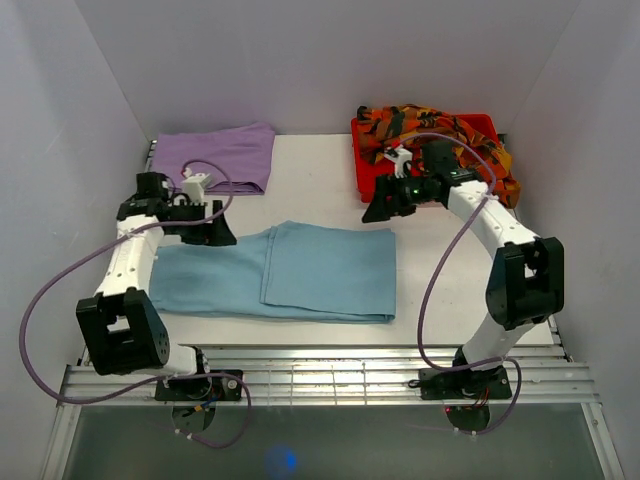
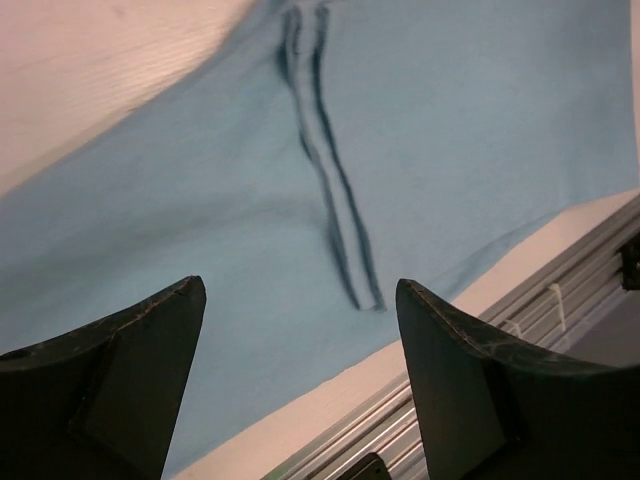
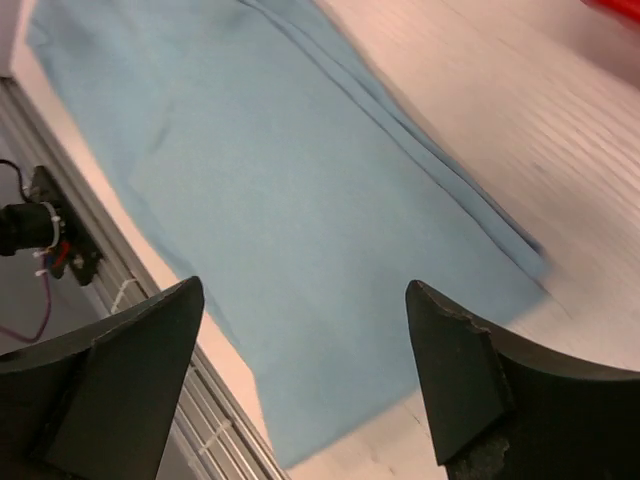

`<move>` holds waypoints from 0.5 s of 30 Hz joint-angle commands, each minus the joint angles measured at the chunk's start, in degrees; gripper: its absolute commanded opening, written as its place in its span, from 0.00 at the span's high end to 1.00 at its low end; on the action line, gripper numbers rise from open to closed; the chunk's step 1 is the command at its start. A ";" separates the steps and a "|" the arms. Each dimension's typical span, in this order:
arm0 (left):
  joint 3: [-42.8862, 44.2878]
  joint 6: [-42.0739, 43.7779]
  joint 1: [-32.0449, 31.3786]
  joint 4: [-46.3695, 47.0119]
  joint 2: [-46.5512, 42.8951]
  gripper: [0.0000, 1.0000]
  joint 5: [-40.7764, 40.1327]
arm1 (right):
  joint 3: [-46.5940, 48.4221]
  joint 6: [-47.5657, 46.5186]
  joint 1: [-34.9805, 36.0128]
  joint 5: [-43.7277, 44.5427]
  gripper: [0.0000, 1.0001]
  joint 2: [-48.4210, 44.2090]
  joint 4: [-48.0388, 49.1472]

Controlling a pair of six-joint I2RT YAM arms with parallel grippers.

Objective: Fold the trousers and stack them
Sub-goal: Fold the trousers

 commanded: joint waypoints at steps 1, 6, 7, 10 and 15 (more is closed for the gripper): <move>-2.49 -9.75 -8.40 7.55 1.90 0.13 -1.28 | -6.38 -8.55 -5.42 4.49 0.15 -1.87 -9.37; -2.93 -12.41 -15.81 11.51 7.18 0.28 -0.68 | -12.10 -14.08 -12.37 3.02 0.30 -2.66 -13.51; -3.37 -12.49 -17.56 12.22 7.70 0.31 0.12 | -12.98 -14.27 -12.81 0.92 0.30 -2.83 -13.51; -4.16 -13.02 -21.51 13.89 8.76 0.34 -0.57 | -16.23 -13.40 -12.82 -0.94 0.18 -4.24 -14.21; -5.83 -15.22 -24.51 15.47 11.22 0.43 -0.58 | -26.32 -8.31 -12.64 -3.14 0.14 -6.53 -11.15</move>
